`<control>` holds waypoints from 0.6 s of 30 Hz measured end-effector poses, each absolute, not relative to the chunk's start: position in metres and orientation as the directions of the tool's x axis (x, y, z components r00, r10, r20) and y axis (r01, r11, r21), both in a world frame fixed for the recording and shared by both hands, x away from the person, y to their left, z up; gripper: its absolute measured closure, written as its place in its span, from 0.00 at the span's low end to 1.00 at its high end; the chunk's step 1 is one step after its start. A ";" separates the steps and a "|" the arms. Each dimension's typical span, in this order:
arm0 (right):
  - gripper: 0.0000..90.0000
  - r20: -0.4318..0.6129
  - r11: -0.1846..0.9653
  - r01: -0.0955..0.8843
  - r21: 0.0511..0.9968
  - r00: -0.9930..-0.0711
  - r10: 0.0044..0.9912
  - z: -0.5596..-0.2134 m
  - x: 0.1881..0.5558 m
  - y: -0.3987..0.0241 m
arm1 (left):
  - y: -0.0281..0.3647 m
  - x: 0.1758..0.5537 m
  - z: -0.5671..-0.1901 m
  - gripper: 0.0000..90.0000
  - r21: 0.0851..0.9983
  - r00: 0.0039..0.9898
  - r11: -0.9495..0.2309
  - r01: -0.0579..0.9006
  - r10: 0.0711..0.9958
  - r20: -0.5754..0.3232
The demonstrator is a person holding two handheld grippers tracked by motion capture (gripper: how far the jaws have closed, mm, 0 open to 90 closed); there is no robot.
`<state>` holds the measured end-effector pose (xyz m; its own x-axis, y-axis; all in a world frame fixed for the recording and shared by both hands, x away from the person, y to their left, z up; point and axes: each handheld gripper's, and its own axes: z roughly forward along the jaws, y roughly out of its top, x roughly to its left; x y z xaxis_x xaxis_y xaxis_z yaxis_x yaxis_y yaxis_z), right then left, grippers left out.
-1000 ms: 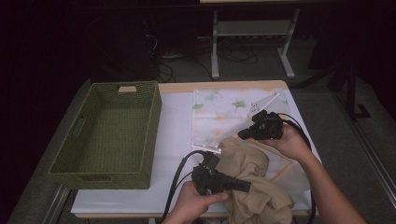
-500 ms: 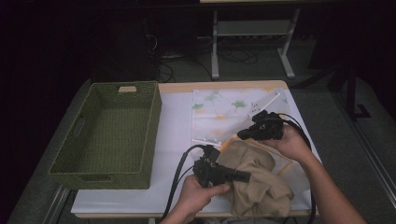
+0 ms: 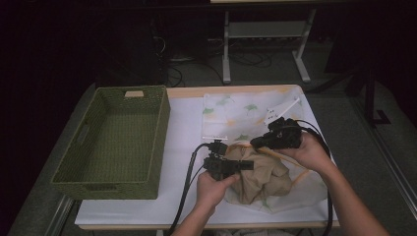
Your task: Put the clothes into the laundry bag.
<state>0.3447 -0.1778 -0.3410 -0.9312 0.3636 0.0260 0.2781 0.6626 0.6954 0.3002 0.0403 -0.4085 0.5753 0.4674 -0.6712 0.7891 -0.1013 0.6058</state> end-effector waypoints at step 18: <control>0.99 0.021 0.675 0.262 0.690 -0.939 0.343 -0.333 0.337 -0.176 | 0.027 0.311 -0.421 0.93 0.625 0.522 0.012 0.780 0.537 -0.662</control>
